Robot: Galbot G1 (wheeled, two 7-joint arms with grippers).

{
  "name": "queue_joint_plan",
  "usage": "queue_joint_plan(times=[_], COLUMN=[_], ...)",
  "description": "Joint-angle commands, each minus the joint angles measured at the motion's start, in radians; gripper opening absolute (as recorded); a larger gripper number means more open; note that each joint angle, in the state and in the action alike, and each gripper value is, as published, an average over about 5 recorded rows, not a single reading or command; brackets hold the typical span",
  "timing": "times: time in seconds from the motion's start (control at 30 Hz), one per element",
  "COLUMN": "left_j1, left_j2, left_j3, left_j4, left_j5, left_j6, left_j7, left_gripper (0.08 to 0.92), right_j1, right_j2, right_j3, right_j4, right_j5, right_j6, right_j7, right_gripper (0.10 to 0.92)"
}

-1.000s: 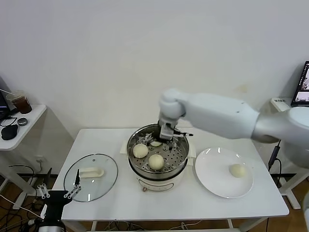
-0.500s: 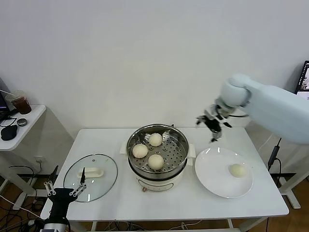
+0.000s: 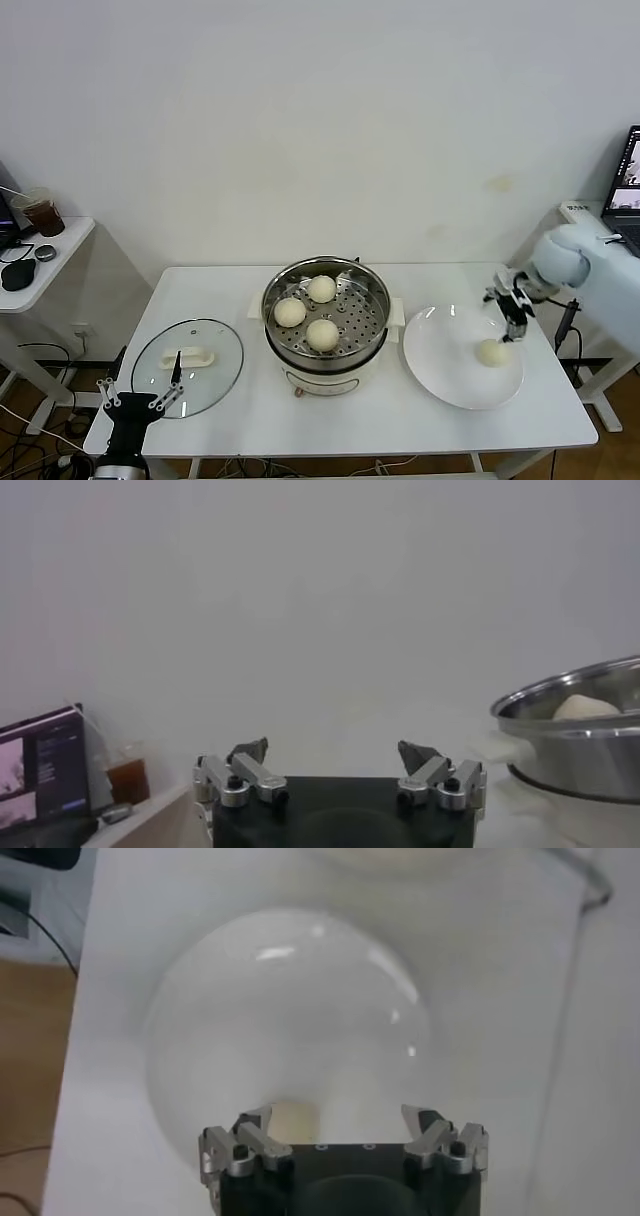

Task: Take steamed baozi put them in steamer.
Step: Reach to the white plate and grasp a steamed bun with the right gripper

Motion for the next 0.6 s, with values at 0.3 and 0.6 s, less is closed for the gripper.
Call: queue_joint_plan(times=[0.3, 0.6], left_j1=[0.006, 0.011], left_j2=[-0.001, -0.002], left_j3=[-0.007, -0.015], left_j4=[0.001, 0.005], left_j5=[0.002, 0.001], left_j6=[0.002, 0.002], left_j7=[0.001, 0.001], left_gripper=[0.823, 0.823], right_j1=[-0.214, -0.215], right_j2=[0.127, 0.188], right_j3=[0.171, 0.167], right_j4=[-0.229, -0.273], right_j5=[-0.16, -0.18], right_j6=[0.05, 0.053], right_j7=[0.044, 0.037], right_gripper=[0.823, 0.823])
